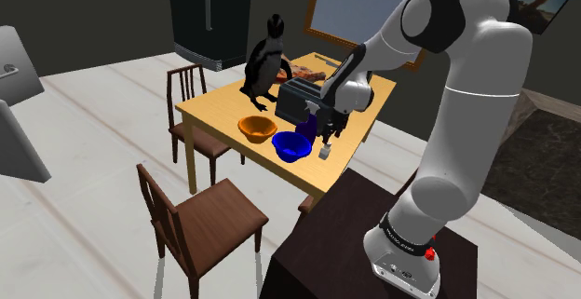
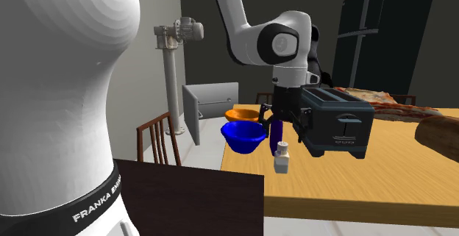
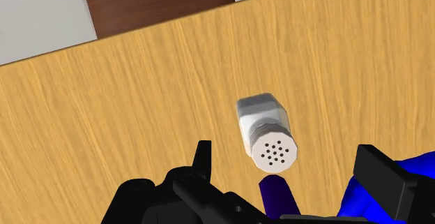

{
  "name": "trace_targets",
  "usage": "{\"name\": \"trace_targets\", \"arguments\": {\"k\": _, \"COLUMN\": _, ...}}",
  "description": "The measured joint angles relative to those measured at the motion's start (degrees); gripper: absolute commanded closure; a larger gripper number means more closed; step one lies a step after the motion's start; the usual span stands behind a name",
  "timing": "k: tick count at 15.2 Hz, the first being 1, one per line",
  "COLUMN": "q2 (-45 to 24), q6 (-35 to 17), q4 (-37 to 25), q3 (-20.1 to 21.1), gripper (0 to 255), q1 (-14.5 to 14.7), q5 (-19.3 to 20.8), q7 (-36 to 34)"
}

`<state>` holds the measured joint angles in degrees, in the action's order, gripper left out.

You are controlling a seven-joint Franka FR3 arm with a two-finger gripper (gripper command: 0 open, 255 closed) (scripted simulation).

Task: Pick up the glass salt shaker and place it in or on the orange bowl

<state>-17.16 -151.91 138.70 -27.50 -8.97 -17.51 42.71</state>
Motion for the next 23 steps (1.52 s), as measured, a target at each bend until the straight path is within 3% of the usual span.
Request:
{"name": "trace_targets", "arguments": {"k": 4, "q2": -3.3, "q6": -2.2, "q4": -0.8, "q3": 2.2, "gripper": 0, "q1": -1.7, "q5": -3.2, "q7": 2.4}}
{"name": "trace_targets", "arguments": {"k": 10, "q2": -3.8, "q6": -2.7, "q4": -0.8, "q3": 2.7, "gripper": 0, "q1": -2.0, "q5": -3.8, "q7": 2.7}}
{"name": "trace_targets", "arguments": {"k": 11, "q2": -3.8, "q6": -2.7, "q4": -0.8, "q3": 2.7, "gripper": 255, "q1": -2.0, "q5": -3.8, "q7": 2.7}}
{"name": "trace_targets", "arguments": {"k": 23, "q2": -2.8, "q6": -1.9, "q4": -0.7, "q3": 1.9, "gripper": 255, "q1": -1.4, "q5": -2.8, "q7": 2.0}}
